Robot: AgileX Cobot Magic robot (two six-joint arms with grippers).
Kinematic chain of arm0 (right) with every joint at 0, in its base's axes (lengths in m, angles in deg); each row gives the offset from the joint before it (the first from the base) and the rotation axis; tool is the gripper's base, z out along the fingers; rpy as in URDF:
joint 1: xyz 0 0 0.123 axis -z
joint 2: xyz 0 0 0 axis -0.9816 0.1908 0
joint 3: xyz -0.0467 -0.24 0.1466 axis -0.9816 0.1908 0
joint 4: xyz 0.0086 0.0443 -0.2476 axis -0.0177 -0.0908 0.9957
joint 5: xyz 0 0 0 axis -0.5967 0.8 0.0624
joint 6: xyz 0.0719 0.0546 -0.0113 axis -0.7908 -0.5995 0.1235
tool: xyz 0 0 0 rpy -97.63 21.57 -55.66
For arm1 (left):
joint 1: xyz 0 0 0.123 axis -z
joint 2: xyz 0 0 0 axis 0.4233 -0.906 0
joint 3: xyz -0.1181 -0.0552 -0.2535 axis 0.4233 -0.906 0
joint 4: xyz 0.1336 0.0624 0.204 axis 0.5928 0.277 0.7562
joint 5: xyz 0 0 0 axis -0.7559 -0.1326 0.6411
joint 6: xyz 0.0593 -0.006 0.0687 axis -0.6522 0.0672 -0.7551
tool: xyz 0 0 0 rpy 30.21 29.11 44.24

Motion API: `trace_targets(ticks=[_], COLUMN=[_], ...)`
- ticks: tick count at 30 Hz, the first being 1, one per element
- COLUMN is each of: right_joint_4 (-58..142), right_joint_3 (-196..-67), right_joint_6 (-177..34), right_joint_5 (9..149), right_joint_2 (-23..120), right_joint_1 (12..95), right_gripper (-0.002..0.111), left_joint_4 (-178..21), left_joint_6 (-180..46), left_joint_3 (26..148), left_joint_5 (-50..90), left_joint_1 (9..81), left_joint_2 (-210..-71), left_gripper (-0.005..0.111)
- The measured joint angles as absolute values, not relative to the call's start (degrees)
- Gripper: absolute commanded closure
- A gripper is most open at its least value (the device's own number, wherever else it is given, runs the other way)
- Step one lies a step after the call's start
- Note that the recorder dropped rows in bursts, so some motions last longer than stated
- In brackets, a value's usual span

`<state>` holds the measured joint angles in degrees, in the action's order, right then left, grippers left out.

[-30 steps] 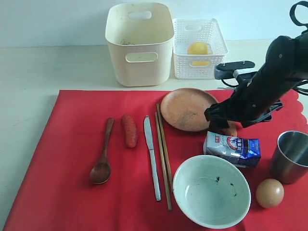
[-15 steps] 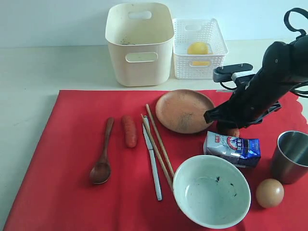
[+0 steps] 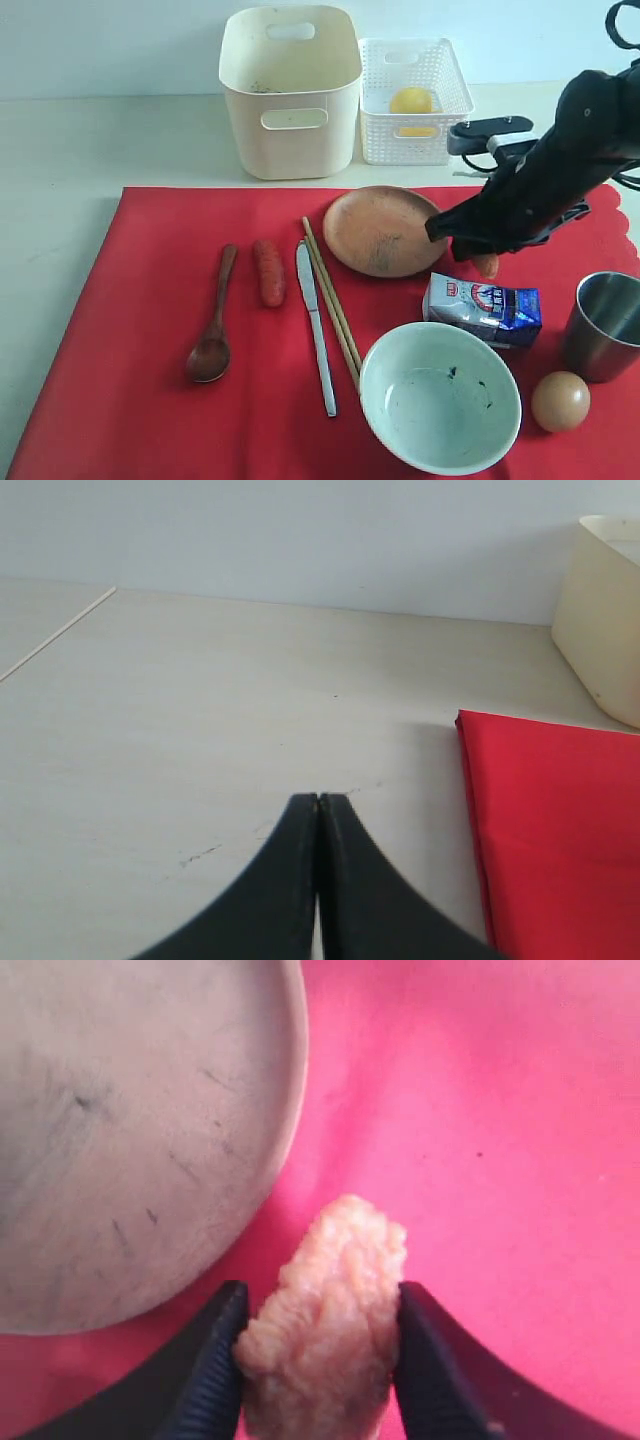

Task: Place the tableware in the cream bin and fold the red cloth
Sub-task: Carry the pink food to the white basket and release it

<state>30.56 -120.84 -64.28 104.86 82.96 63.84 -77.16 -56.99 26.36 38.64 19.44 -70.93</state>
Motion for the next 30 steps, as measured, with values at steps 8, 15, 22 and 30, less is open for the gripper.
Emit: trace_targets(ticks=[8, 15, 22, 30], right_joint_4=[30.56, 30.46, 28.84, 28.10], right_joint_3=[-120.84, -120.84, -120.84, -124.24], right_joint_6=[-64.37, -64.51, -64.51, -64.51], right_joint_5=[103.88, 97.80, 87.38, 79.95], right_joint_2=[75.71, 71.78, 71.53, 73.27], right_joint_1=[63.84, 63.84, 63.84, 63.84], right_gripper=[0.108, 0.108, 0.108, 0.108], left_joint_4=[-77.16, -77.16, -77.16, -77.16], left_joint_6=[-56.99, -56.99, -56.99, -56.99], left_joint_3=[26.36, 26.36, 26.36, 26.36], left_joint_5=[38.64, 38.64, 38.64, 38.64], left_joint_1=[19.44, 19.44, 19.44, 19.44], left_joint_2=[-70.93, -70.93, -70.93, -70.93], left_gripper=[0.105, 0.105, 0.105, 0.105])
